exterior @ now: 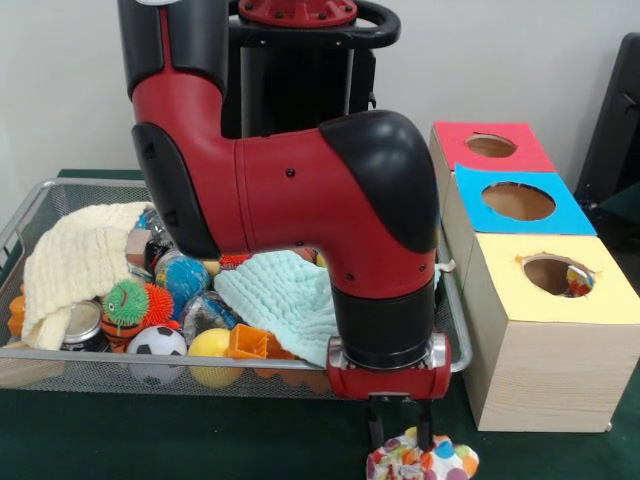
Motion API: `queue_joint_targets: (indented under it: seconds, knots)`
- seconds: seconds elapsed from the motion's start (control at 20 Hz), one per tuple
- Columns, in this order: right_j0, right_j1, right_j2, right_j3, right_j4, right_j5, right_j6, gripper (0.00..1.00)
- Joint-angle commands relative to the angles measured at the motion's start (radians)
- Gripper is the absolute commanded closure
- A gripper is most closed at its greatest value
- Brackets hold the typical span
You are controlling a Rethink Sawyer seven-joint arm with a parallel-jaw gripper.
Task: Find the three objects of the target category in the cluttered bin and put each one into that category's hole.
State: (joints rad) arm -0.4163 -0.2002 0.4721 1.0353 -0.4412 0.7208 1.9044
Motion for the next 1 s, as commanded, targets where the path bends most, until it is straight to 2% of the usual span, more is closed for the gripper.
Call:
queue_joint_targets:
  seconds: [0.05,0.5,0.7,0.85,1.0]
  knots:
    - [0.001,0.011,0.042,0.013,-0.033,-0.073,-0.116,1.0]
    - [0.003,0.01,0.037,0.011,-0.028,-0.073,-0.106,1.0]
    - [0.003,-0.02,0.031,0.041,-0.012,-0.064,-0.078,1.0]
    - [0.007,-0.152,0.02,0.143,0.03,-0.005,-0.027,1.0]
    - [0.02,-0.256,0.01,0.187,0.062,0.08,-0.01,1.0]
